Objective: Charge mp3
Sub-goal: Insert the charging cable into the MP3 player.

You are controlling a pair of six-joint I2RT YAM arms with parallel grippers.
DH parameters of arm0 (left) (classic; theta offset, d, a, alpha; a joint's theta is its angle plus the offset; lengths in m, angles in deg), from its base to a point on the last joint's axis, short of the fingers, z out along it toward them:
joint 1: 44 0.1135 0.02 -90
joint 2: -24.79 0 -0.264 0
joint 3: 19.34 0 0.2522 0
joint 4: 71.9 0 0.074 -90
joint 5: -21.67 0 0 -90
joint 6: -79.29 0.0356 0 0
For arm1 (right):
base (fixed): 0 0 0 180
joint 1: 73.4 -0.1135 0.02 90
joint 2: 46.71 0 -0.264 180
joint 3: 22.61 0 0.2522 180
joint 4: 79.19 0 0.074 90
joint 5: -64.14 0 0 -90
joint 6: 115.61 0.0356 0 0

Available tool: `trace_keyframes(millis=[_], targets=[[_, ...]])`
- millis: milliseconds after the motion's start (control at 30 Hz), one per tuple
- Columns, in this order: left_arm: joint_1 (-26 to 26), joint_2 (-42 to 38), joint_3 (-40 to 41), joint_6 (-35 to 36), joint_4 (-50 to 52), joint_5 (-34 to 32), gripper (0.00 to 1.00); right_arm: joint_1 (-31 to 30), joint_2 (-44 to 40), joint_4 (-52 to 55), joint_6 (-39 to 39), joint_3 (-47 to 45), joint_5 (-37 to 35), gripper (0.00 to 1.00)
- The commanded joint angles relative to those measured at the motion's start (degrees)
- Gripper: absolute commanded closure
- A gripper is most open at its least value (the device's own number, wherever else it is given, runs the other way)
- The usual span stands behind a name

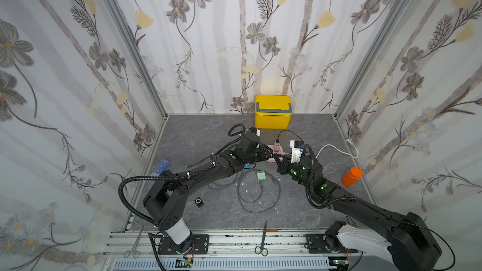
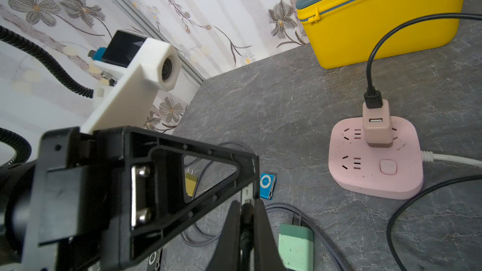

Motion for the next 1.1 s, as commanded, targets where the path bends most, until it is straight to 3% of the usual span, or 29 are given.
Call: trace_keyframes(millis=[0,867,1067], targets=[[-1.9,-0.4,-1.6,0.2,-11.6,12.2,0.96,-0.5,1.8,5.3,-1.0,0.1,5.6,1.0],[-2.9,-1.1,-3.4,4.7,-16.1,21.8,0.98,-0.8,4.1,5.6,-1.6,0.4,5.9,1.0],[-3.6,-1.1,-3.8,5.9,-16.9,24.3,0.98,-0.7,4.5,2.6,-1.4,0.1,9.5,1.0]])
